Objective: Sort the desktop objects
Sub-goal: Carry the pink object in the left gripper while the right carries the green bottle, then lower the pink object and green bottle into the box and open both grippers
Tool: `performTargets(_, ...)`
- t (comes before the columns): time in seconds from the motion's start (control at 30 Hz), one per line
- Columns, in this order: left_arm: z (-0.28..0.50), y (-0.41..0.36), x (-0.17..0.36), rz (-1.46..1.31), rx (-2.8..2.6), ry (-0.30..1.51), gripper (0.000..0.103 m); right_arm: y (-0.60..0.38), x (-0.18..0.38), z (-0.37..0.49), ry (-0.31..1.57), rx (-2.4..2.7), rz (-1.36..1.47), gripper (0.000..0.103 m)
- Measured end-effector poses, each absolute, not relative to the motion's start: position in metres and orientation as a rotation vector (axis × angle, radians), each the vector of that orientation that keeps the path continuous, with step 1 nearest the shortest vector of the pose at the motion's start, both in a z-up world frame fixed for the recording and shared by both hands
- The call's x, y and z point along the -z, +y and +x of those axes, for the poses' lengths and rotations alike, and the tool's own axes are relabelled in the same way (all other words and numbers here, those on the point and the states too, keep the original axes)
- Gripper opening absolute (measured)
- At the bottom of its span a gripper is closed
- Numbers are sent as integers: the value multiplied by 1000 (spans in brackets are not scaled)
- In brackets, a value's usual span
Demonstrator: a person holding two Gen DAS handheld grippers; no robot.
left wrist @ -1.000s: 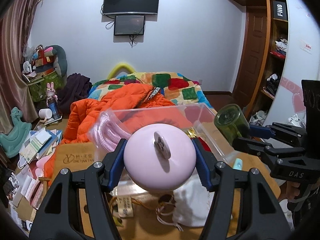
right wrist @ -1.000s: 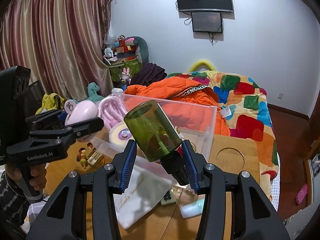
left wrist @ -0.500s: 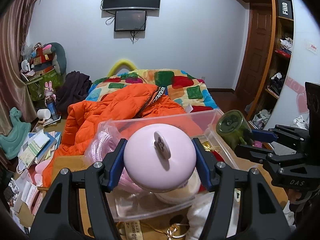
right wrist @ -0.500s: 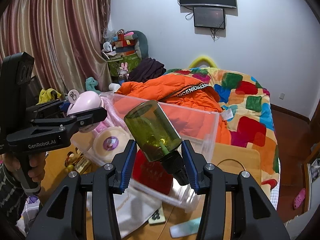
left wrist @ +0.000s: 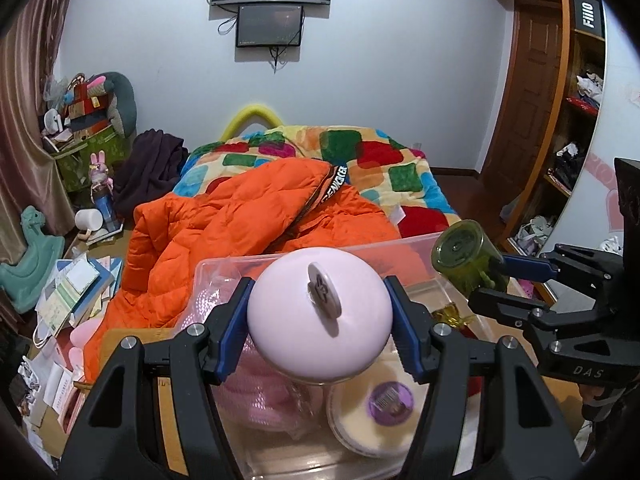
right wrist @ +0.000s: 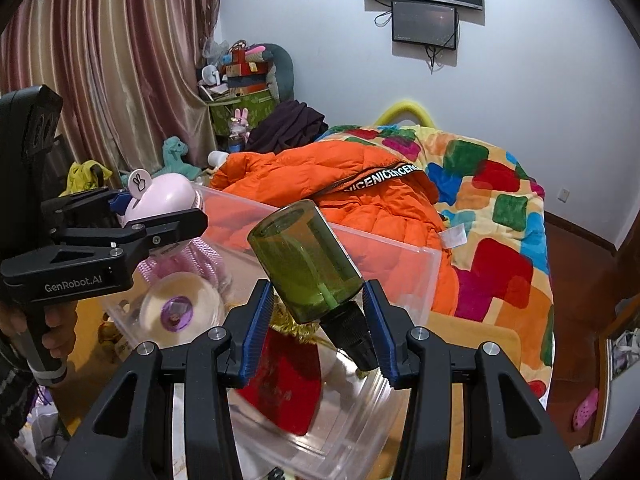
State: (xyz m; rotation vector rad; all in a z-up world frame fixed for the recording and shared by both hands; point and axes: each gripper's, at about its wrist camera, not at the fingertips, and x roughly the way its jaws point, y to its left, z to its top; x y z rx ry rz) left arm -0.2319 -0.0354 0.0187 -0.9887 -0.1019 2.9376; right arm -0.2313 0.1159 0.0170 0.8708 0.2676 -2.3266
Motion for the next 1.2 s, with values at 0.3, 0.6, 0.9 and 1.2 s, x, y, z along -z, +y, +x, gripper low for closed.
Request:
performTargets(0.3, -242, -26, -8, -1025, -2959, -1, 63, 98, -2, -240, 340, 2308, 912, 43)
performTargets(0.6, -246, -18, -3, -1048, -2962, 88, 63, 81, 8, -239, 478, 2338, 913, 43)
performTargets(0.9, -238, -16, -11, -1012, -2960, 103, 66, 77, 6, -231, 548, 2357, 897, 48)
performTargets(1.2, -217, -18, -32, -933, -2978, 59, 76, 83, -13, -216, 538, 2399, 844, 52)
